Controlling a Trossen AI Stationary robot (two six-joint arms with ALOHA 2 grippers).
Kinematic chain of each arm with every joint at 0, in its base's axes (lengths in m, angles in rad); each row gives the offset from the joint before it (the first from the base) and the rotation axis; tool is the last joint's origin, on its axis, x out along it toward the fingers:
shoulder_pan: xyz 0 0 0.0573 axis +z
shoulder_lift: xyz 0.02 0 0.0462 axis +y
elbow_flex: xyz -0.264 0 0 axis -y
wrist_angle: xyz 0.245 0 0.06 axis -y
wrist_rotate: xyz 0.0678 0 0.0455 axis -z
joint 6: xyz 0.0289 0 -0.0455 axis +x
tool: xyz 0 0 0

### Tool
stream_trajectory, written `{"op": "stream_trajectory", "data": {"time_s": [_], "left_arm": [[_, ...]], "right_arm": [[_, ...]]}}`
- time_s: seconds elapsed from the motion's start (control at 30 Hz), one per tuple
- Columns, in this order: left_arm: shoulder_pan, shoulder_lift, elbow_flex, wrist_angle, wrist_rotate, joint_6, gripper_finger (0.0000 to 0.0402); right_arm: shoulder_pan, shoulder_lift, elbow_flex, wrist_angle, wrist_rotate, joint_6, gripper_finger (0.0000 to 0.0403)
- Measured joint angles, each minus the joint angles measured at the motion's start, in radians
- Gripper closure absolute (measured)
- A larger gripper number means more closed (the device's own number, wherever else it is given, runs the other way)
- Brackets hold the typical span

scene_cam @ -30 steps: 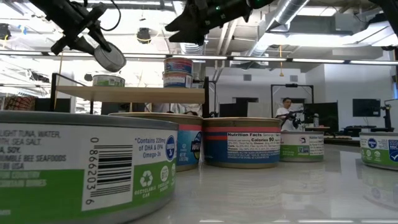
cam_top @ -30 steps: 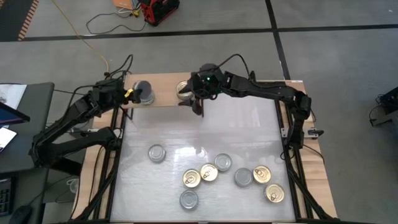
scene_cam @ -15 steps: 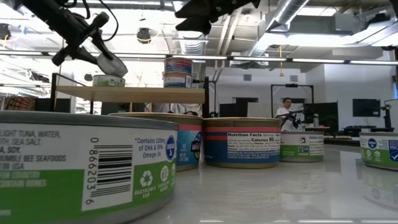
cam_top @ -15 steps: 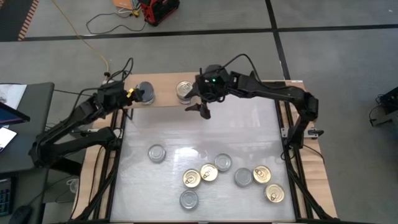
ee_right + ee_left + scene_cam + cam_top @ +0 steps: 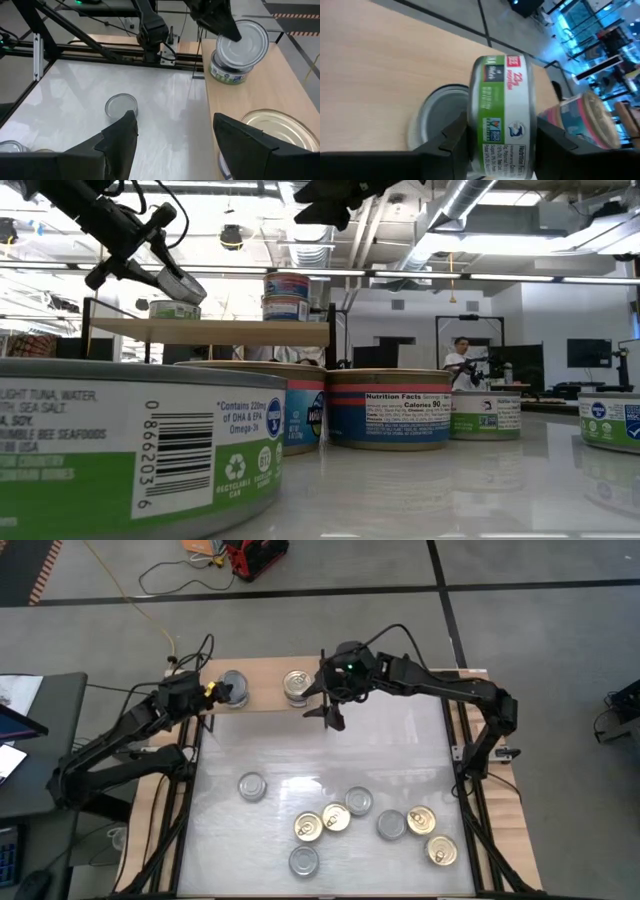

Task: Stack canned seafood by type on shelf
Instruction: Stack the green-white tuna can on top of the green-white tuna can on the shelf

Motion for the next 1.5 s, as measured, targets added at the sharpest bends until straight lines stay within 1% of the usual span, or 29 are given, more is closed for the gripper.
{"op": "stream_trajectory", "data": {"time_s": [0.23, 0.5, 1.03, 1.2, 1.43, 1.5], "left_arm": [[0.000, 0.001, -0.001, -0.018, -0.009, 0.017, 0.0197], [0.000, -0.007, -0.001, -0.018, -0.001, 0.105, 0.0170], [0.000, -0.007, -0.001, -0.048, -0.003, 0.263, 0.0132], [0.000, -0.007, 0.001, -0.076, -0.019, 0.294, 0.0116], [0.000, -0.008, 0.001, -0.091, -0.029, 0.328, 0.0113], [0.000, -0.007, 0.001, -0.086, -0.019, 0.342, 0.0113]], "right_arm": [[0.007, 0.000, 0.000, 0.000, 0.000, 0.000, 0.0117], [0.017, 0.001, 0.000, 0.001, 0.000, 0.000, 0.0117], [0.027, 0.001, 0.000, 0.001, 0.000, 0.000, 0.0117], [0.027, 0.001, 0.000, 0.001, 0.000, 0.001, 0.0117], [0.027, 0.001, 0.000, 0.005, 0.000, 0.001, 0.0117], [0.027, 0.001, 0.000, 0.010, 0.000, 0.001, 0.0117]]}}
